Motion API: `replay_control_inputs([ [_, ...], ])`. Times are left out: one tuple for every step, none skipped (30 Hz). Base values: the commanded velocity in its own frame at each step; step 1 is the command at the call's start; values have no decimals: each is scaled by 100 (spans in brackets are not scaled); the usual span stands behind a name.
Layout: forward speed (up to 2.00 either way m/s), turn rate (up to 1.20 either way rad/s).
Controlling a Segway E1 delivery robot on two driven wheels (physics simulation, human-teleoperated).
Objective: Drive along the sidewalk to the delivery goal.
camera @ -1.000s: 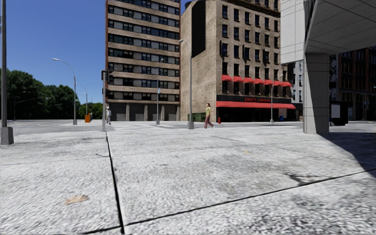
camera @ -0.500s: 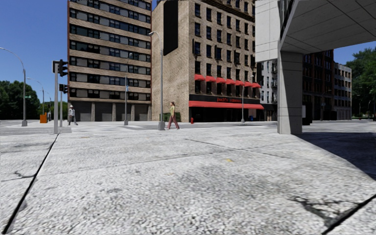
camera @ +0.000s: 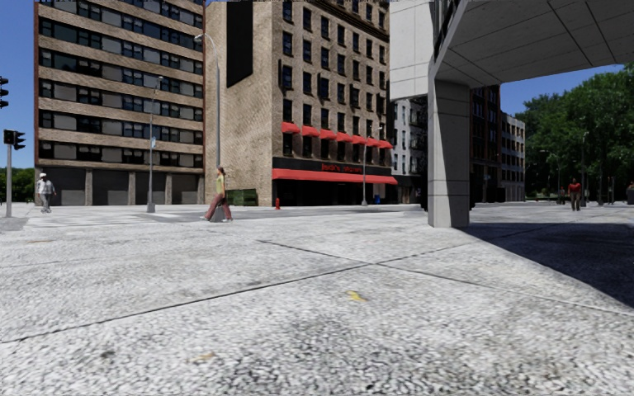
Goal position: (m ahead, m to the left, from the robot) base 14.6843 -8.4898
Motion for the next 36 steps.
replay_control_inputs([
  [200,-41],
  [200,-41],
  [200,-41],
  [200,-41],
  [200,-41],
  [200,-41],
  [200,-41],
  [200,-41],
  [200,-41],
  [200,-41],
  [200,-41],
  [200,-41],
  [200,-41],
  [200,-41],
  [200,-41],
  [200,-41],
  [200,-41],
  [200,-41],
  [200,-41],
  [200,-41],
  [200,-41],
  [200,-41],
  [200,-41],
  [200,-41],
  [200,-41],
  [200,-41],
  [200,-41],
  [200,-41],
  [200,-41],
  [200,-41],
  [200,-41],
  [200,-41],
  [200,-41],
  [200,-41],
  [200,-41],
  [200,-41],
])
